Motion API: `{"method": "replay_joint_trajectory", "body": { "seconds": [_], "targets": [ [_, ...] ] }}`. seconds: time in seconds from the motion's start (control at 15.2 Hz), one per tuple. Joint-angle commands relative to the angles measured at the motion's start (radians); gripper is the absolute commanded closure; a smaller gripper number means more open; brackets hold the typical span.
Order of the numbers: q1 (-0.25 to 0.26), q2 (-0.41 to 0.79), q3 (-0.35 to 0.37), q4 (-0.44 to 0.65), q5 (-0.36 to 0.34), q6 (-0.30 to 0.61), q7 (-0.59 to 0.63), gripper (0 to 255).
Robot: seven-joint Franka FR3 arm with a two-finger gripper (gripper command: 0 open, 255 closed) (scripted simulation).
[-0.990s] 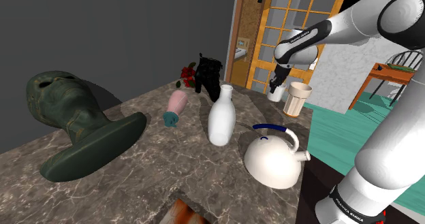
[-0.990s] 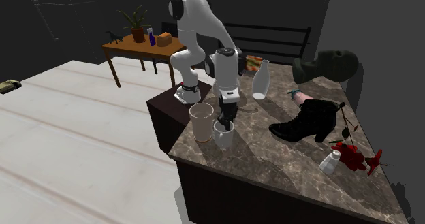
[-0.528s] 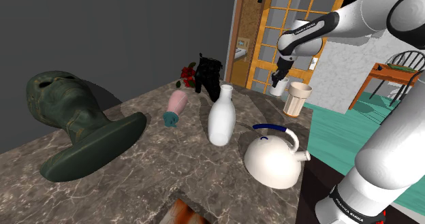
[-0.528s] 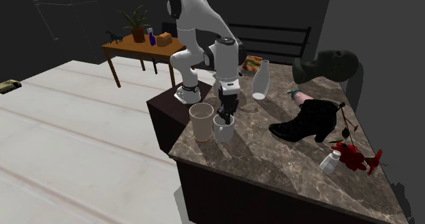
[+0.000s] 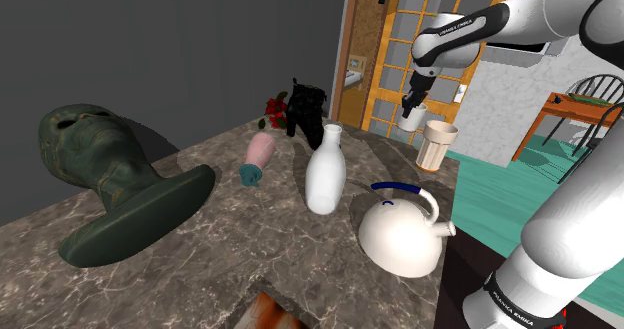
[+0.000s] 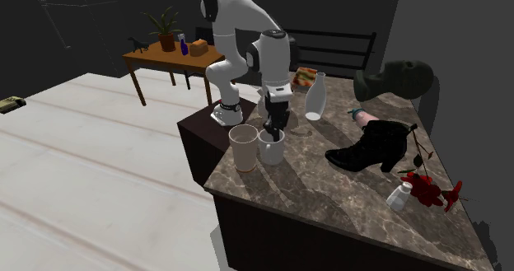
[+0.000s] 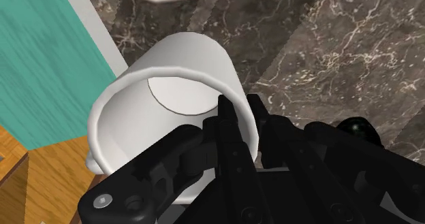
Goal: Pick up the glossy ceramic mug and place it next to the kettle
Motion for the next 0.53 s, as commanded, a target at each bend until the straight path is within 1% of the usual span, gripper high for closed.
{"method": "replay_joint_trajectory", "body": {
  "seconds": [0.0,0.46],
  "targets": [
    [0.0,-0.01,0.0,0.015,-0.004,-0.025,0.003,255],
    [0.001,-0.031,0.002,0.087,-0.011,-0.117,0.008,255]
  ]
}}
